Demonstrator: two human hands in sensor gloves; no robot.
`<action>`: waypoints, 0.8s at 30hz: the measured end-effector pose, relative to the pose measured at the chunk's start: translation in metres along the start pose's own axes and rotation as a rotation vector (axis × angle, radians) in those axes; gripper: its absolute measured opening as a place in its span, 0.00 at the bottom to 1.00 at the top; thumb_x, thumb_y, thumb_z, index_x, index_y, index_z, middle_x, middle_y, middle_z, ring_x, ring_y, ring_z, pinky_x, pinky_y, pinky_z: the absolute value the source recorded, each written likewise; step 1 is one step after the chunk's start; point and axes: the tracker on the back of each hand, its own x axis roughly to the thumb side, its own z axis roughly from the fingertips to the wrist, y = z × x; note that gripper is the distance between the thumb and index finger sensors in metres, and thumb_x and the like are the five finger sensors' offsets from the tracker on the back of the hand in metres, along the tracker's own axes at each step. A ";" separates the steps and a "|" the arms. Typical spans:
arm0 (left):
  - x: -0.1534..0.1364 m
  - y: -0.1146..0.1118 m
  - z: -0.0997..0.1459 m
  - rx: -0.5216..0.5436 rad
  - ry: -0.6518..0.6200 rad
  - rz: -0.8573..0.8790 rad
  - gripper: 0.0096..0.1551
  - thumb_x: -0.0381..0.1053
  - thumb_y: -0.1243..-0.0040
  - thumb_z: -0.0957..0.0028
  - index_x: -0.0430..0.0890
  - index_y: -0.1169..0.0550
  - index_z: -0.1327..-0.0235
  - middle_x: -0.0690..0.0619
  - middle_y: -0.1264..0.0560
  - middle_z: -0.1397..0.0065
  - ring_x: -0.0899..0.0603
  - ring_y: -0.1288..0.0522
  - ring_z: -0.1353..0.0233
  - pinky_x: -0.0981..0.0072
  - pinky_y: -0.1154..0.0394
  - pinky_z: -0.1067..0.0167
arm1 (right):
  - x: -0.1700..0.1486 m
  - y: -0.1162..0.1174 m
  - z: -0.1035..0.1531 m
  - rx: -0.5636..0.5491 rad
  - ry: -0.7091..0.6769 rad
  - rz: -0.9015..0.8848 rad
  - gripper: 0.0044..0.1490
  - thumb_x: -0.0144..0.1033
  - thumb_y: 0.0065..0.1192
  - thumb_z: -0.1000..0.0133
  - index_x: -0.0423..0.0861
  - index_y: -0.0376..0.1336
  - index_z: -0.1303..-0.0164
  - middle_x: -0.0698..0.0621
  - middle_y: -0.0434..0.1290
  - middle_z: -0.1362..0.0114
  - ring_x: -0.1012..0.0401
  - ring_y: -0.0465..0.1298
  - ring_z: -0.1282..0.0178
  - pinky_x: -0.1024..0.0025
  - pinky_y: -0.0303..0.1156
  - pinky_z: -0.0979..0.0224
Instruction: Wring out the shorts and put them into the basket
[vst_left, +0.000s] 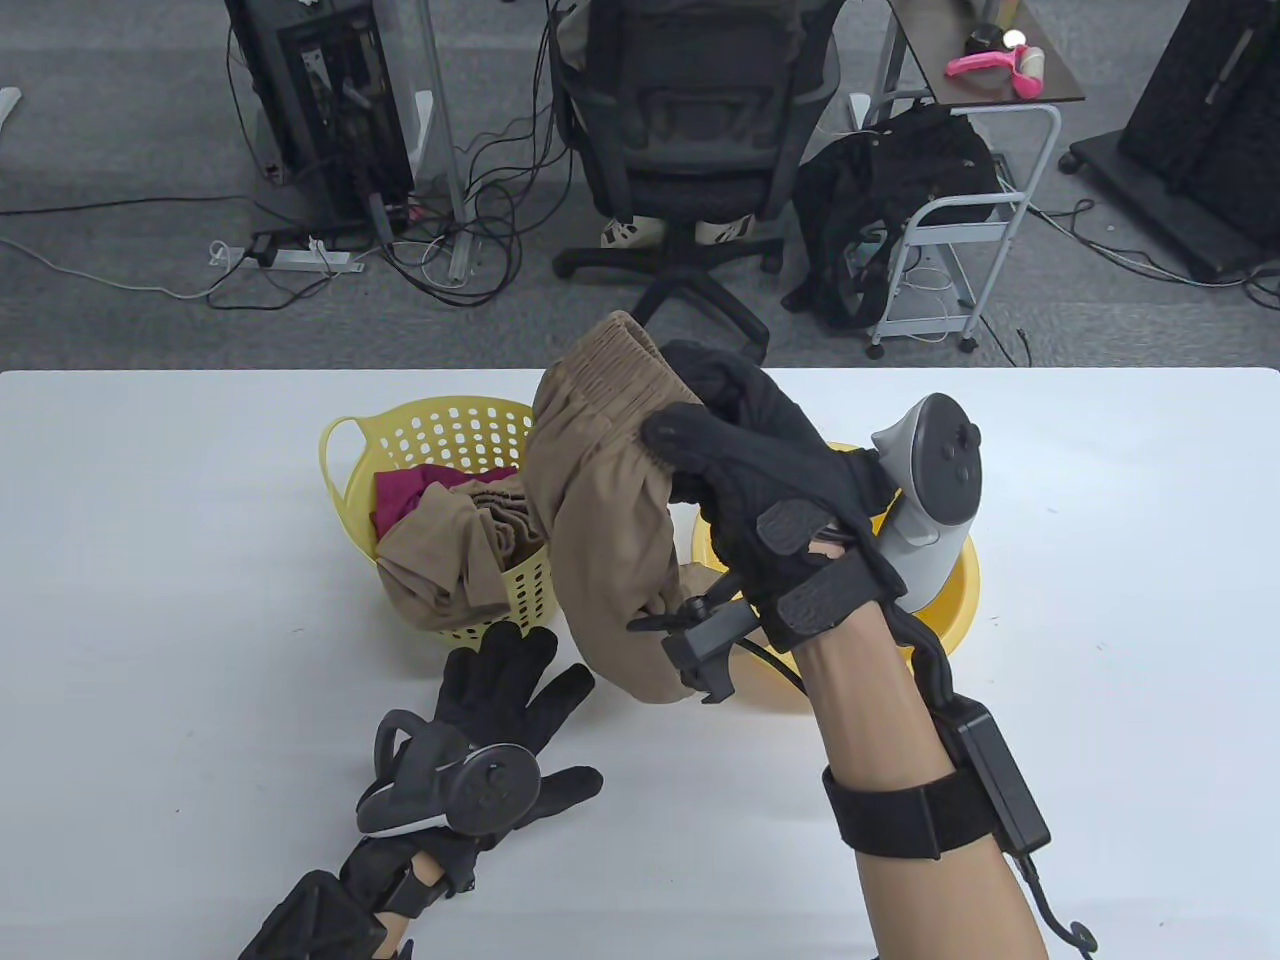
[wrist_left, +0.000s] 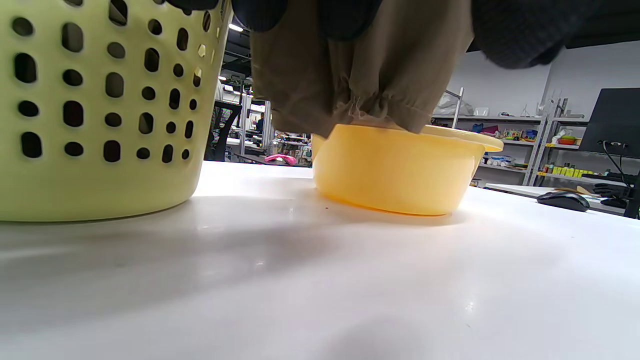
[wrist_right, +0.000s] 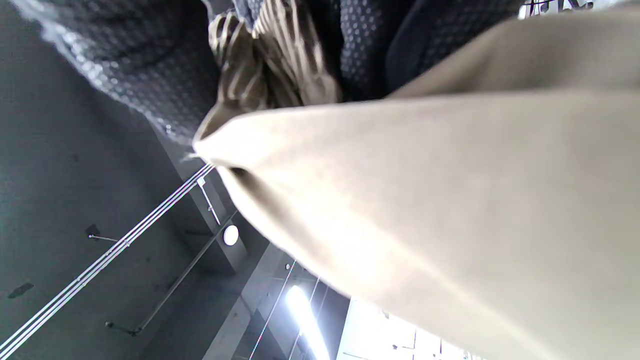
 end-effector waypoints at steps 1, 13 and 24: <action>0.000 0.000 0.000 0.002 0.000 0.000 0.53 0.75 0.43 0.47 0.49 0.43 0.15 0.29 0.51 0.11 0.15 0.52 0.16 0.17 0.51 0.33 | 0.000 0.001 0.000 0.002 -0.002 -0.005 0.42 0.53 0.73 0.40 0.39 0.58 0.28 0.39 0.71 0.33 0.49 0.82 0.44 0.62 0.82 0.40; 0.000 0.000 0.001 0.004 0.000 -0.002 0.53 0.75 0.44 0.47 0.48 0.41 0.15 0.29 0.50 0.11 0.15 0.51 0.16 0.17 0.51 0.33 | 0.001 -0.009 0.002 -0.024 -0.006 0.050 0.43 0.54 0.73 0.41 0.39 0.58 0.28 0.40 0.71 0.33 0.49 0.81 0.44 0.61 0.81 0.40; -0.003 0.004 0.003 0.050 0.029 0.058 0.51 0.75 0.44 0.48 0.46 0.36 0.19 0.28 0.41 0.14 0.16 0.40 0.19 0.19 0.43 0.34 | 0.001 -0.032 0.009 -0.063 0.007 0.088 0.43 0.54 0.73 0.41 0.39 0.58 0.28 0.40 0.71 0.34 0.49 0.81 0.44 0.61 0.81 0.40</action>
